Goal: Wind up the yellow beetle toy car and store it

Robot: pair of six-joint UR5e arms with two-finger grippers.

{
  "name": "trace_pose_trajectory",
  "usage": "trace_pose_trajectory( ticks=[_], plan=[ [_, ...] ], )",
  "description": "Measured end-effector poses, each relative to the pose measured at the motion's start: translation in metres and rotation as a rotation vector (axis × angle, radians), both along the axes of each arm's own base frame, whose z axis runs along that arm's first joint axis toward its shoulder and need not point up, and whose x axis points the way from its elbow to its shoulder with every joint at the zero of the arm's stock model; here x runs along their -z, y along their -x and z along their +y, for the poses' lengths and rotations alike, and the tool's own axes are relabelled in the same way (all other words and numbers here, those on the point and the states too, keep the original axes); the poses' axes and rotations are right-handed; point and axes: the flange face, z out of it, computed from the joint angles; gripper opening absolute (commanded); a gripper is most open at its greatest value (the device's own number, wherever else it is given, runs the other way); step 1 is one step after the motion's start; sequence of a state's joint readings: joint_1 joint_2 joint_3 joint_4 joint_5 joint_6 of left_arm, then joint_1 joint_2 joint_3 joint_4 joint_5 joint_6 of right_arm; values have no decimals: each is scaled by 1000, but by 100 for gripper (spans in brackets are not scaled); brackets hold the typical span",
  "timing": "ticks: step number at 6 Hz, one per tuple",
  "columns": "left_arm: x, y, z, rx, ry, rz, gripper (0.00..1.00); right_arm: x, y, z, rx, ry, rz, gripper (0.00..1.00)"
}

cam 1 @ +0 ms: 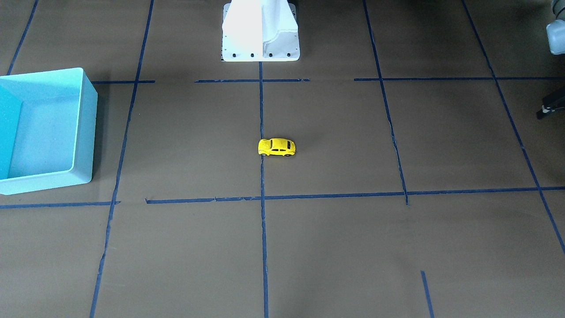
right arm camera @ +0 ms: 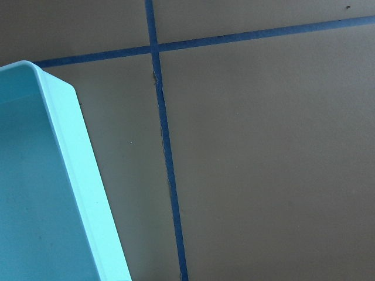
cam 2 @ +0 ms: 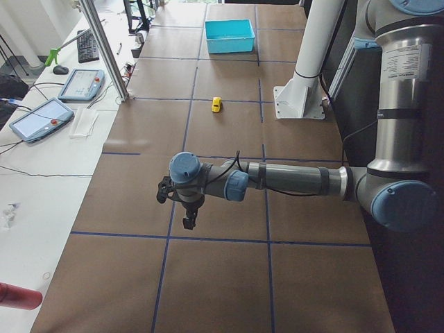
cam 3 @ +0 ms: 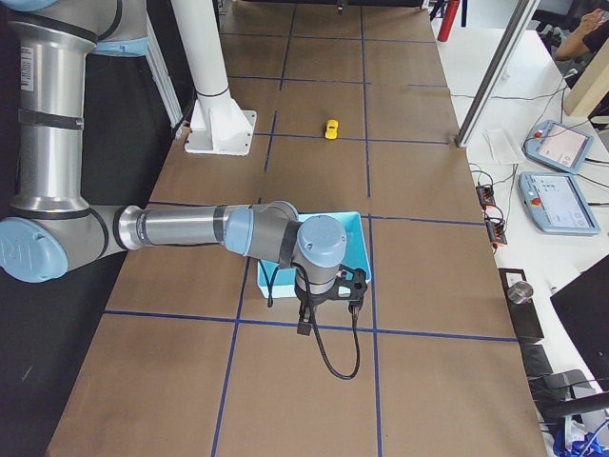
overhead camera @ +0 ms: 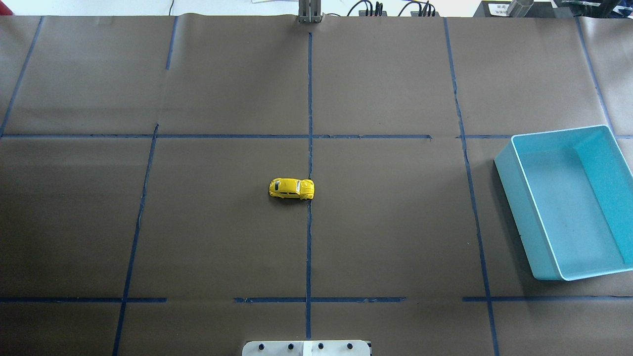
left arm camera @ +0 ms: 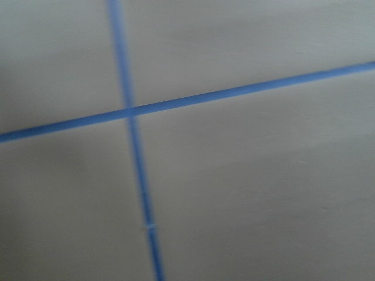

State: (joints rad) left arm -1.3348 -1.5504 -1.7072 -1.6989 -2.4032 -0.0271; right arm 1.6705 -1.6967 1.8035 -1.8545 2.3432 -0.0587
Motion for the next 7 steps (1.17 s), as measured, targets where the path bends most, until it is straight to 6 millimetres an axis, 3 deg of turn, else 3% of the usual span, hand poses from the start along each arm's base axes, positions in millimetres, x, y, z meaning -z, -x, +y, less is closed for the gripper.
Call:
trace_pose_trajectory(
  ticks=[2,4,6,7],
  plan=[
    [73,-80,-13,-142,-137,42,100,0,0,0,0,0,0,100],
    [172,-170,-9,-294,-312,123,100,0,0,0,0,0,1,100],
    [287,-304,27,-505,-472,241,100,1,0,0,0,-1,1,100],
    [339,-356,38,-558,-534,265,100,1,0,0,0,-2,1,100]
  ],
)
